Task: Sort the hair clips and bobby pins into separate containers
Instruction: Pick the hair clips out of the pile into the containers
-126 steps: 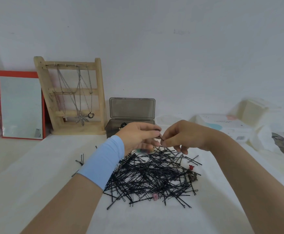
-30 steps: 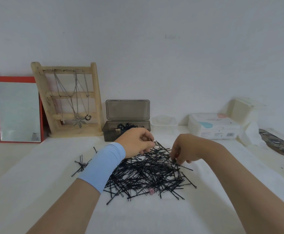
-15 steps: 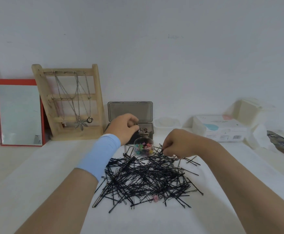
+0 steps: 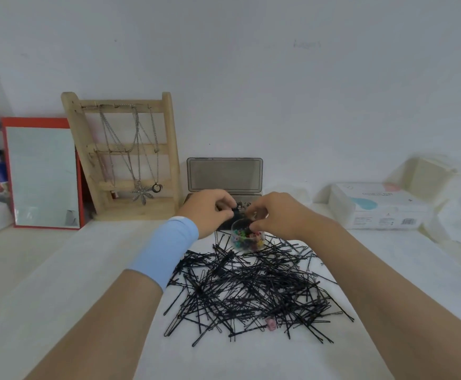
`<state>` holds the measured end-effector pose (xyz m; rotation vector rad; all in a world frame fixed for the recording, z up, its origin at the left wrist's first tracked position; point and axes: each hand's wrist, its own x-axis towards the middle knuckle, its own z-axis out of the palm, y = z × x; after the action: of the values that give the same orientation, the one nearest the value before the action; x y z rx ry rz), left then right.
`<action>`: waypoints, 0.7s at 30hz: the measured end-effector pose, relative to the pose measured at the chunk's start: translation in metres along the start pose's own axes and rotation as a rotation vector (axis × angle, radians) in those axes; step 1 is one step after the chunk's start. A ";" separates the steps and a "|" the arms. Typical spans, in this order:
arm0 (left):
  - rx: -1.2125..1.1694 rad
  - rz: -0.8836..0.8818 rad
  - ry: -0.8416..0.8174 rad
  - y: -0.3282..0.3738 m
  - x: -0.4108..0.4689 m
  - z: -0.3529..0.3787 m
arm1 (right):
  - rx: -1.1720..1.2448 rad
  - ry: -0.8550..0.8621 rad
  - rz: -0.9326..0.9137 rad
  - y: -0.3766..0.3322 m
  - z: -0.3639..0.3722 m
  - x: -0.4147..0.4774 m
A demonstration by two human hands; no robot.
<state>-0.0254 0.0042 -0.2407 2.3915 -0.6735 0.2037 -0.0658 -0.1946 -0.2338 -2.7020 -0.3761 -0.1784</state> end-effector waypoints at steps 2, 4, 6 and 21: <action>-0.009 0.020 -0.051 0.007 -0.012 0.001 | -0.008 0.014 -0.002 -0.002 0.000 -0.003; -0.031 0.046 -0.120 0.015 -0.023 0.001 | 0.002 0.020 -0.005 -0.004 -0.004 -0.009; -0.027 0.073 -0.248 0.023 -0.036 -0.002 | -0.006 -0.033 -0.015 -0.008 -0.009 -0.019; 0.021 0.216 -0.643 0.068 -0.091 0.024 | 0.049 -0.349 0.088 -0.008 -0.027 -0.079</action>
<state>-0.1387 -0.0183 -0.2501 2.3960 -1.2217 -0.4951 -0.1457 -0.2174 -0.2203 -2.6913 -0.3547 0.3277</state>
